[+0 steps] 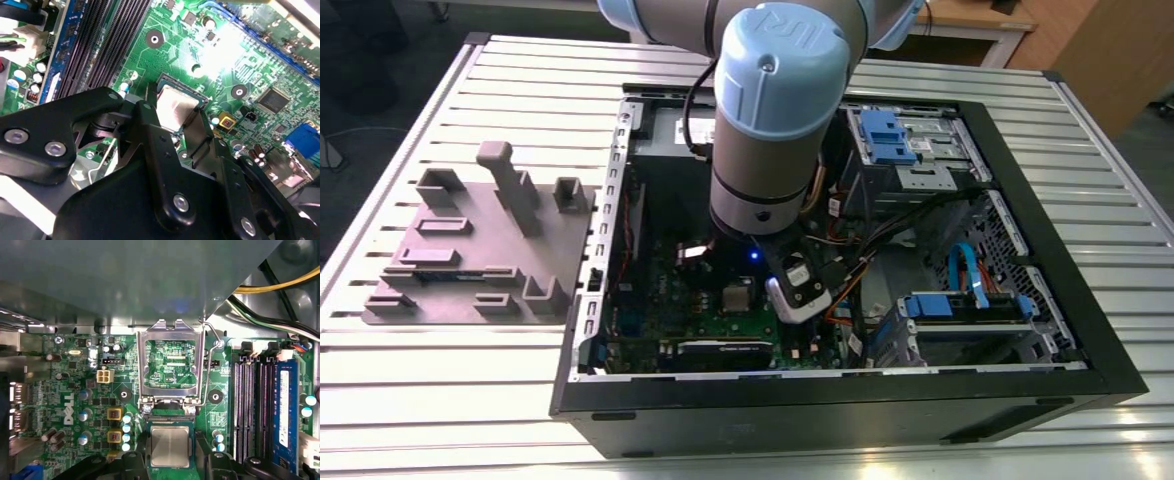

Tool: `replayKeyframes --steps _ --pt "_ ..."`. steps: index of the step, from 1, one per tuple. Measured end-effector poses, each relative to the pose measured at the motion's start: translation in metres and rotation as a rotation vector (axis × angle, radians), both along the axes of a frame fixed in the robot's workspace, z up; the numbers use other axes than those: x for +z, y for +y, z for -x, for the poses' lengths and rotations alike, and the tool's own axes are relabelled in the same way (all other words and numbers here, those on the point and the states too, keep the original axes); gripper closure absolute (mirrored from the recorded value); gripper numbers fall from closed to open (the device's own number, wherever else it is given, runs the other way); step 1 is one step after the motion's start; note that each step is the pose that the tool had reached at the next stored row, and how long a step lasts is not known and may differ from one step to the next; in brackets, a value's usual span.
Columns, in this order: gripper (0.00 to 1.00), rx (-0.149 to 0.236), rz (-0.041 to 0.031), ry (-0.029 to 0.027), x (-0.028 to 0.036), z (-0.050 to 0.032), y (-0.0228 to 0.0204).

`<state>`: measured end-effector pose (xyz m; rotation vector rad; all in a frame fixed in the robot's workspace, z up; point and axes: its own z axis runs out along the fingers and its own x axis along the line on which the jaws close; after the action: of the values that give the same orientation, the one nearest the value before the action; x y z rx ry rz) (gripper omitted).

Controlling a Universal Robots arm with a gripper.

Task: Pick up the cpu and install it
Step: 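Place the cpu into insertion slot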

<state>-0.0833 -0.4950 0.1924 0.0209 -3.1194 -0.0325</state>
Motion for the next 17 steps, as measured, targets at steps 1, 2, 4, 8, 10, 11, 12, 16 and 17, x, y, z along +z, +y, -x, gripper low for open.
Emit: replayKeyframes --steps 1,2,4,8,10,11,12,16,17 --pt "0.54 0.0 0.0001 0.0006 0.0013 0.0 0.0" --pt "0.54 0.0 0.0 0.0013 0.0019 -0.0001 0.0" --pt "0.54 0.0 -0.0002 0.0015 0.0018 -0.0001 0.0" --pt "0.54 0.0 -0.0004 0.0017 0.0015 -0.0001 -0.0001" --pt "0.54 0.0 -0.0009 0.0016 0.0014 -0.0001 -0.0001" --pt "0.54 0.0 -0.001 0.0016 0.0013 -0.0001 -0.0001" --pt "0.54 0.0 -0.0012 0.0015 0.0009 -0.0001 -0.0001" --pt "0.54 0.0 -0.0008 0.0017 0.0005 -0.0001 -0.0001" --pt "0.54 0.0 -0.0008 0.0017 0.0005 -0.0001 -0.0001"
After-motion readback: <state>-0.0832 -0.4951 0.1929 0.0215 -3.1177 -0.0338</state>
